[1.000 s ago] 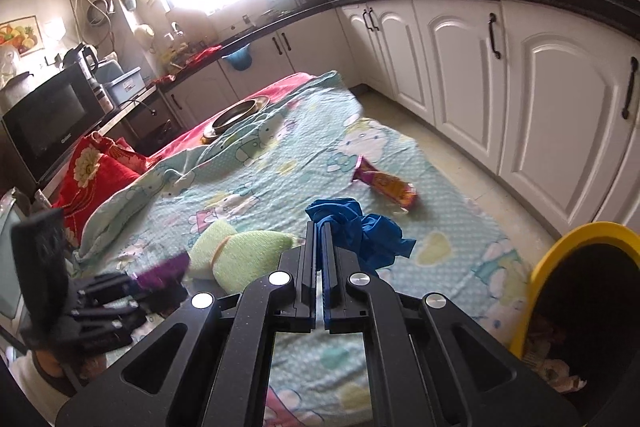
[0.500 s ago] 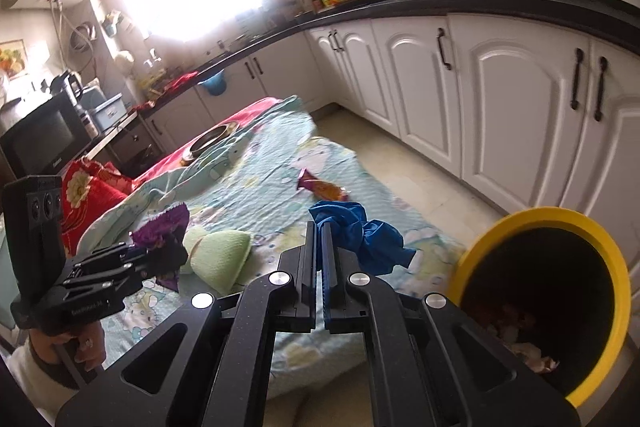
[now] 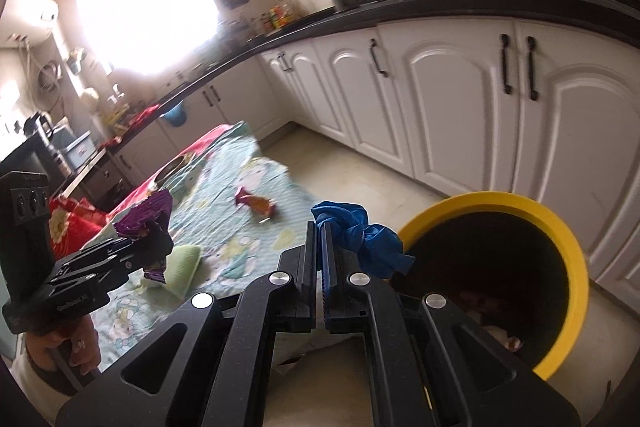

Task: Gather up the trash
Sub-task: 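Carry the blue glove and purple wrapper in both grippers over the bin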

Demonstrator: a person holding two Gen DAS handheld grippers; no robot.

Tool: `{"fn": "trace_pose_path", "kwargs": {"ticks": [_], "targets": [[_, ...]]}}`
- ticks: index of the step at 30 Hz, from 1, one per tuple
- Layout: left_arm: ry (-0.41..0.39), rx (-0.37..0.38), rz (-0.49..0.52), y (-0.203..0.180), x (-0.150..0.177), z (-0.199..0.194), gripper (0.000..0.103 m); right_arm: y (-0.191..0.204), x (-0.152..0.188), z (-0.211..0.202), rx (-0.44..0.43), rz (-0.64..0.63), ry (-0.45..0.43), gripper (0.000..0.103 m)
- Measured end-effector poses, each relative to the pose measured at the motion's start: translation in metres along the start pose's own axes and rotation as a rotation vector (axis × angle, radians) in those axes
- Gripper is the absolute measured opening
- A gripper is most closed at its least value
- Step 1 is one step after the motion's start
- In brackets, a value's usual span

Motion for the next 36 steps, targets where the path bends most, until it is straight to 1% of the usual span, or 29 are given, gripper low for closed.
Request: {"fn": "trace_pose_path", "kwargs": {"ticks": [4,11,16,27,36], "targets": [[-0.013,0.008,0.028,-0.016,-0.003,0.005,0.022,-0.017,0.000,-0.011,0.026,0.038,-0.025,0.002],[-0.006,0.049,0.056,-0.047,-0.008,0.019,0.022,-0.042,0.003,-0.029,0.068,0.091,-0.063,0.002],[0.003,0.072,0.088,-0.068,-0.009,0.032,0.022,-0.057,0.006,-0.039,0.093,0.121,-0.074,0.002],[0.046,0.107,0.115,-0.097,-0.004,0.055,0.022,-0.083,0.025,-0.050,0.136,0.176,-0.061,0.002],[0.090,0.114,0.126,-0.110,0.003,0.078,0.022,-0.093,0.040,-0.048,0.150,0.206,-0.017,0.002]]}}
Point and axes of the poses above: each gripper's, at about its wrist camera, not at the fingertips, and z roughly the way its jaws point, y to its left, x to its underside, the point moved 1 cm from there along z, roughly the way its jaws point, and after that the axes turned 12 degrees about -x, right-handed, at the moved point
